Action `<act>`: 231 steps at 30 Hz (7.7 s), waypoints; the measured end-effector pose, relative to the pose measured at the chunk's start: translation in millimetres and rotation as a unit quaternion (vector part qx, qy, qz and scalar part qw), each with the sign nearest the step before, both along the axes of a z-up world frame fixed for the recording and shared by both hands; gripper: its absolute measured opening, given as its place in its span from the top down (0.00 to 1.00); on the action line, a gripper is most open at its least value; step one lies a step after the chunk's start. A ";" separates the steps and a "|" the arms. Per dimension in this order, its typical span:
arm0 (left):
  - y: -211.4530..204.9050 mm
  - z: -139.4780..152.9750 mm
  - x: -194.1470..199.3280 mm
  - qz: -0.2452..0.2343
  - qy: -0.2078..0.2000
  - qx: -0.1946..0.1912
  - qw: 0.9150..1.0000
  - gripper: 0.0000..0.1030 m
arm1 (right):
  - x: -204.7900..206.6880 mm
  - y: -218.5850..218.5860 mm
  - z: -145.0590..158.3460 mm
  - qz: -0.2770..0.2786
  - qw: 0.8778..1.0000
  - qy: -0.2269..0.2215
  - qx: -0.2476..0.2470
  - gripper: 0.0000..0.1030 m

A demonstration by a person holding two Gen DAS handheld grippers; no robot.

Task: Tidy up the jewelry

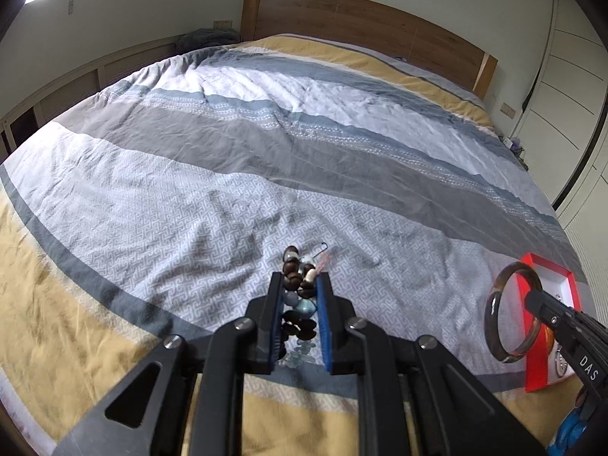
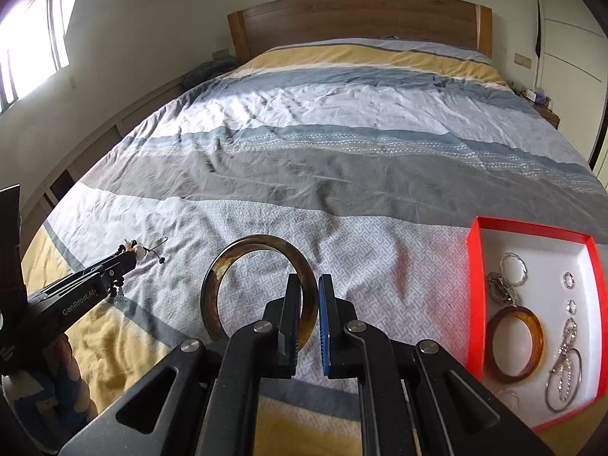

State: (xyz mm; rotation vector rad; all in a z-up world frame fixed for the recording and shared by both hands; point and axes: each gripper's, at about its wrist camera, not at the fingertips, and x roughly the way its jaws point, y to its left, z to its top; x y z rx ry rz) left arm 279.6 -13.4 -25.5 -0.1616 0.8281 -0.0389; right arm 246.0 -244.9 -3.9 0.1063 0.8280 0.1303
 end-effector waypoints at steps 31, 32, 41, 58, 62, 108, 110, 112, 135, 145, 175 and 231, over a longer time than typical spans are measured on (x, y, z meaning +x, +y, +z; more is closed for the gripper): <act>-6.8 134.5 -227.9 -0.054 -0.089 -0.009 0.995 0.85 | -249.9 -52.8 104.5 -0.096 0.993 -0.069 0.006 0.91; -9.3 135.4 -232.0 -0.055 -0.089 -0.008 0.995 0.85 | -254.2 -55.9 105.8 -0.097 0.993 -0.070 0.007 0.91; -39.9 140.9 -250.9 -0.075 -0.089 0.008 0.993 0.85 | -279.2 -87.8 109.8 -0.114 0.989 -0.089 0.025 0.91; -121.3 94.0 -206.2 -0.124 -0.023 0.041 0.991 0.85 | -254.2 -169.4 50.7 -0.166 0.984 -0.046 0.045 0.91; -152.2 77.1 -185.7 -0.150 -0.006 0.044 0.988 0.85 | -236.5 -190.5 32.6 -0.173 0.983 -0.028 0.046 0.91; -333.8 -44.9 -42.2 -0.294 0.099 0.005 0.951 0.74 | -84.1 -266.3 -55.6 -0.160 0.984 0.071 -0.038 0.77; -331.5 -38.9 -46.7 -0.295 0.097 0.004 0.951 0.74 | -90.5 -266.4 -48.3 -0.163 0.984 0.065 -0.039 0.73; -328.9 -31.3 -52.8 -0.298 0.094 0.004 0.950 0.72 | -98.0 -267.7 -40.4 -0.168 0.983 0.061 -0.038 0.73; -206.6 75.0 -193.9 -0.298 -0.010 0.042 0.954 0.69 | -223.1 -166.6 61.5 -0.137 0.991 -0.003 -0.004 0.58; -117.5 98.8 -241.1 -0.227 -0.019 0.045 0.973 0.69 | -259.2 -97.9 78.2 -0.093 0.995 -0.022 0.000 0.52; -53.2 128.3 -303.4 -0.113 -0.088 0.077 0.987 0.66 | -321.9 -55.8 86.8 -0.122 0.990 -0.063 -0.035 0.24; -45.3 88.3 -296.0 -0.136 -0.069 0.040 0.987 0.63 | -301.7 -54.5 35.6 -0.124 0.991 0.005 -0.054 0.00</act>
